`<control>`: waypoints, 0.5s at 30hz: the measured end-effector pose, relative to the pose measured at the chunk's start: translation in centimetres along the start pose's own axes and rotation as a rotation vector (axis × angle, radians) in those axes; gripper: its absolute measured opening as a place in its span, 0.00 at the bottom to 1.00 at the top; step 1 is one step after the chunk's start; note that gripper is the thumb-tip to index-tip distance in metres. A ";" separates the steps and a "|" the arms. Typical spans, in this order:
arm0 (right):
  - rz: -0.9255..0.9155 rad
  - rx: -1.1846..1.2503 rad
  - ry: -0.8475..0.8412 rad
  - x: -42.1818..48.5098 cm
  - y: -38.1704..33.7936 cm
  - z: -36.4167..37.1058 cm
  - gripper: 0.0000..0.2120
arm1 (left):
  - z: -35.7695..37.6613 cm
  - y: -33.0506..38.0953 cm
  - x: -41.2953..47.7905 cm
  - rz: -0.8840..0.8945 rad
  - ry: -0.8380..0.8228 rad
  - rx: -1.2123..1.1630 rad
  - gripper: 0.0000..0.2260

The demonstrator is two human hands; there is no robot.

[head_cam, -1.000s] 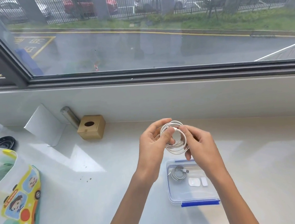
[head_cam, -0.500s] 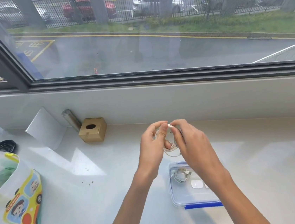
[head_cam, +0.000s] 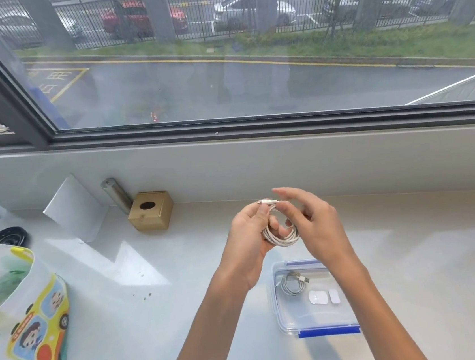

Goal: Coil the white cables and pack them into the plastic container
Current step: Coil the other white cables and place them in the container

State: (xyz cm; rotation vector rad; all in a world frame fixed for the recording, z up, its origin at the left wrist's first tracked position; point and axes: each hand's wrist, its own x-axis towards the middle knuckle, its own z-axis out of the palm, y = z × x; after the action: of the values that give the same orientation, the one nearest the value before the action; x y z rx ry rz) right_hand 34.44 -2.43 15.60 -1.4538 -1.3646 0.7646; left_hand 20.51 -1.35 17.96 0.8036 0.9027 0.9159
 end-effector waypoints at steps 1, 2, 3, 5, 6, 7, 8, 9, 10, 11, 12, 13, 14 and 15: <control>0.015 0.009 0.041 -0.2 0.0 0.2 0.10 | 0.1 -0.3 0.0 0.027 0.039 0.004 0.12; 0.030 0.020 0.064 -0.4 0.0 0.4 0.11 | 0.2 -0.5 -0.1 0.047 0.069 0.012 0.12; 0.042 0.028 0.073 -0.5 0.1 0.5 0.10 | 0.2 -0.6 -0.2 0.059 0.089 0.027 0.12; 0.063 0.030 0.073 -0.8 0.2 0.6 0.08 | 0.2 -0.8 -0.4 0.058 0.112 0.075 0.12; 0.075 0.032 0.075 -0.9 0.2 0.6 0.07 | 0.2 -0.8 -0.4 0.047 0.120 0.107 0.12; 0.080 0.030 0.079 -1.0 0.2 0.7 0.07 | 0.3 -0.9 -0.4 0.031 0.130 0.142 0.11; 0.079 0.019 0.083 -1.1 0.2 0.7 0.07 | 0.4 -0.9 -0.4 0.012 0.140 0.177 0.12; 0.072 0.000 0.085 -1.2 0.2 0.8 0.07 | 0.4 -0.9 -0.3 -0.008 0.149 0.207 0.12; 0.062 -0.021 0.085 -1.3 0.2 0.9 0.07 | 0.5 -0.9 -0.2 -0.027 0.154 0.234 0.13; 0.052 -0.037 0.086 -1.4 0.1 1.0 0.08 | 0.5 -0.9 -0.1 -0.044 0.152 0.252 0.14; 0.042 -0.048 0.086 -1.5 0.1 1.1 0.08 | 0.6 -0.9 0.0 -0.056 0.145 0.261 0.15; 0.030 -0.058 0.088 -1.6 0.1 1.1 0.09 | 0.6 -0.8 0.0 -0.062 0.136 0.261 0.15; 0.018 -0.066 0.093 -1.6 0.0 1.1 0.09 | 0.6 -0.8 0.0 -0.060 0.125 0.262 0.14; 0.006 -0.068 0.101 -1.6 0.0 1.0 0.10 | 0.7 -0.8 0.0 -0.050 0.114 0.269 0.13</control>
State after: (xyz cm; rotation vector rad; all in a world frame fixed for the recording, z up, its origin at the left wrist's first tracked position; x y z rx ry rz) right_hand 33.25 -3.79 15.00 -1.5296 -1.3207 0.6449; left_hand 21.34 -1.81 17.58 0.9607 1.1577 0.8120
